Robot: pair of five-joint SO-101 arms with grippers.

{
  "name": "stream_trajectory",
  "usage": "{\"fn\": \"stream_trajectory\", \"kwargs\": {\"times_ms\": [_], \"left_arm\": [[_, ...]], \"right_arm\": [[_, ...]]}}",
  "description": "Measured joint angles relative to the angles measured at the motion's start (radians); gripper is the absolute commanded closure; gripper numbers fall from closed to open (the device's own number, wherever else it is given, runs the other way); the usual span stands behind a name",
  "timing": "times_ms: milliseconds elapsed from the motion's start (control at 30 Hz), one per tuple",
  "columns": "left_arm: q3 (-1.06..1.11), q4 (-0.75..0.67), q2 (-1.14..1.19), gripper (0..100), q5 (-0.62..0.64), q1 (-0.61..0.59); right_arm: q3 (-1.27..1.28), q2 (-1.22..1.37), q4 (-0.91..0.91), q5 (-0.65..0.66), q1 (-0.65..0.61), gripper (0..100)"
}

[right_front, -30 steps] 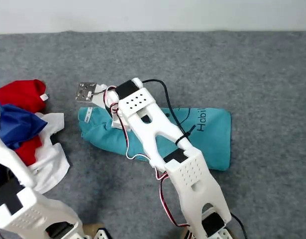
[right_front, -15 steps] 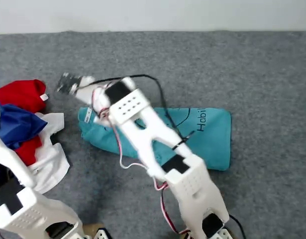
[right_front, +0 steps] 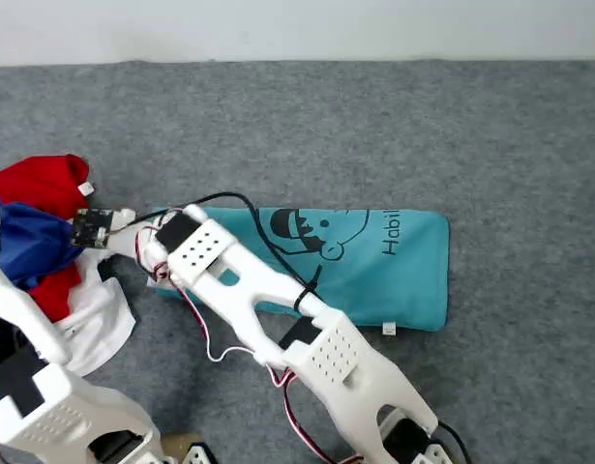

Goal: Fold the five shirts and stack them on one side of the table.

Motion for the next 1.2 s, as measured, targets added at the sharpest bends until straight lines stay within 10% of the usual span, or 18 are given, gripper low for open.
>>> {"fn": "stream_trajectory", "kwargs": {"times_ms": [1200], "left_arm": [[0.000, 0.000, 0.000, 98, 0.000, 0.000]], "right_arm": [[-0.379, 0.123, 0.209, -0.003, 0.265, 98.8]]}}
